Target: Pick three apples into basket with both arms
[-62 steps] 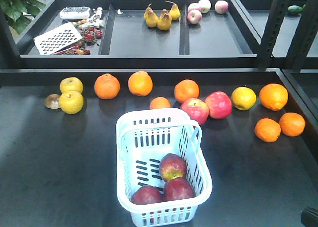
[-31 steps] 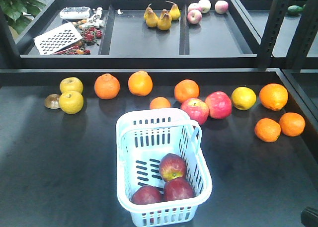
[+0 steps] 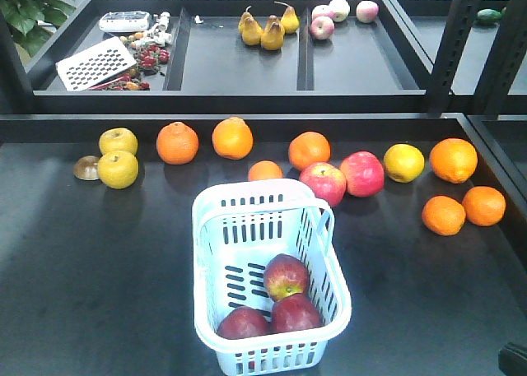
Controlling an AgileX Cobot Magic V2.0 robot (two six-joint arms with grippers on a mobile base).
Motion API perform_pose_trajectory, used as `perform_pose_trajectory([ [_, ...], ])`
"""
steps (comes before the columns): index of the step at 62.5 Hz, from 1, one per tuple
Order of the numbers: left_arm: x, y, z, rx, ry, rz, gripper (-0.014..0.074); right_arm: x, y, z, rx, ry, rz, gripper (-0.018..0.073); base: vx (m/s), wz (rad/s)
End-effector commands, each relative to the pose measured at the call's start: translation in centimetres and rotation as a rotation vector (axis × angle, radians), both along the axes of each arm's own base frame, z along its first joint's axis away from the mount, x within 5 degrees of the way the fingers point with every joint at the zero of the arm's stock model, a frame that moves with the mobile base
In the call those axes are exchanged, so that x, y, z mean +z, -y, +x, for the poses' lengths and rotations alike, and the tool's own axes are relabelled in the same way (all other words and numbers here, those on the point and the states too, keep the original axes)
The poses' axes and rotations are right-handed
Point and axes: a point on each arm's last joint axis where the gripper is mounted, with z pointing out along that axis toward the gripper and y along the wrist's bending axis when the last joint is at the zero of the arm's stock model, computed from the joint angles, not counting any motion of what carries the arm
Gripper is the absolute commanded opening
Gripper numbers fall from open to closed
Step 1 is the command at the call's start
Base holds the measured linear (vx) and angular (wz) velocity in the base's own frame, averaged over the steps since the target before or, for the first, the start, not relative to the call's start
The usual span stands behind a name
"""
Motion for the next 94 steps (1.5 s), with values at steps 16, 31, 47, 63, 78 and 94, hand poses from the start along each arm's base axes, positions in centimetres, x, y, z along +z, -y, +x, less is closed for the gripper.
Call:
perform_pose_trajectory([
  [16,0.5,0.0,0.0,0.002,0.086,-0.003,-0.0006,0.0,-0.4,0.9,-0.002,0.123,0.049,-0.0008,0.0,0.0],
  [31,0.5,0.0,0.0,0.002,0.086,-0.003,-0.0006,-3.1,0.8,1.5,-0.291,0.115,0.241,-0.0008,0.0,0.0],
  [47,0.5,0.0,0.0,0.002,0.086,-0.003,-0.0006,-6.4,2.3,0.6,-0.54,0.162,0.334,-0.0008,0.0,0.0],
  [63,0.5,0.0,0.0,0.002,0.085,-0.003,-0.0006,-6.9,2.5,0.9,-0.553,0.314,0.373,-0.0008,0.0,0.0],
  [78,0.5,0.0,0.0,0.002,0.085,-0.003,-0.0006,-5.9,2.5,0.9,-0.522,0.439,0.355,-0.0008,0.0,0.0],
  [94,0.5,0.0,0.0,0.002,0.085,-0.003,-0.0006,-5.8,2.5,0.9,-0.506,0.468,0.282,-0.0008,0.0,0.0],
])
